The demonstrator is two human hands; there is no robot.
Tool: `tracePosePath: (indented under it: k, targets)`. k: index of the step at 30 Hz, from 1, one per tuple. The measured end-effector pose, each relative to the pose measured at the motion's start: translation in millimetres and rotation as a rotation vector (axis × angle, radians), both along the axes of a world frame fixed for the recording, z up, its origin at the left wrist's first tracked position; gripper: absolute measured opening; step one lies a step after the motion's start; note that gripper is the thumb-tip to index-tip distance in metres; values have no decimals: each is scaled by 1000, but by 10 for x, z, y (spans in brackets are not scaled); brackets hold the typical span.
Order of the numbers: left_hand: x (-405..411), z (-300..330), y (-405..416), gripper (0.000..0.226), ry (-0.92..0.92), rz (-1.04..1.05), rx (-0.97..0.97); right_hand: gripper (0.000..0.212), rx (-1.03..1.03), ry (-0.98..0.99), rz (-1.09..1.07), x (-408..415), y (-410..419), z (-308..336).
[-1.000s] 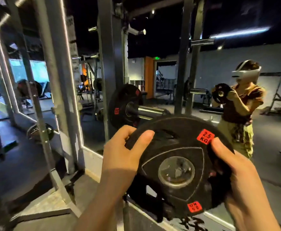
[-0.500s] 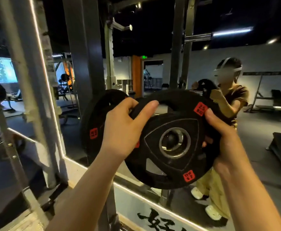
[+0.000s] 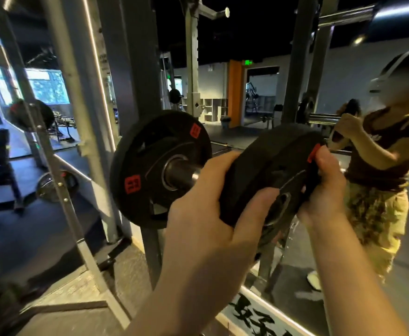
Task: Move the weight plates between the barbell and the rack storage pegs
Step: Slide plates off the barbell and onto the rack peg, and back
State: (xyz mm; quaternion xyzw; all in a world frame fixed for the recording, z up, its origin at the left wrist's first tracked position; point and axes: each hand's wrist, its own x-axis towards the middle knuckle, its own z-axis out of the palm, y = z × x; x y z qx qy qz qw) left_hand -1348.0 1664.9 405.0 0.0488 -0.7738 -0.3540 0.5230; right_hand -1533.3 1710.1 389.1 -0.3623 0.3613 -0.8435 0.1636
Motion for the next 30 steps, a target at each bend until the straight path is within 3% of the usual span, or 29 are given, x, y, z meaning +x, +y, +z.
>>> tracePosePath:
  k: [4,8,12,15,18,21,25,26,29,30]
  targets:
    - [-23,-101,188,38,12,129,-36,65,48,-9,138,-82,-127,60]
    - [-44,-78,233,31,-12,225,-43,60,81,7,212,-60,-110,77]
    - [-56,299,161,34,-241,276,-202,73,103,-197,212,-75,-148,-247]
    - [-167,637,79,26,-476,239,-250,60,15,-332,333,51,-146,-500]
    - [-259,760,86,30,-532,256,-317,55,-28,-367,388,145,-146,-579]
    - [-225,655,89,25,-461,278,-283,58,33,-370,276,119,-142,-491]
    - [-76,123,129,29,-61,270,-157,61,231,-183,90,173,40,33]
    - [-58,-60,165,30,36,232,-74,70,260,-88,68,188,72,195]
    - [-120,-490,255,33,261,244,93,137,393,189,-23,133,-16,538]
    - [-160,-562,288,33,305,264,133,146,414,253,-53,129,-47,599]
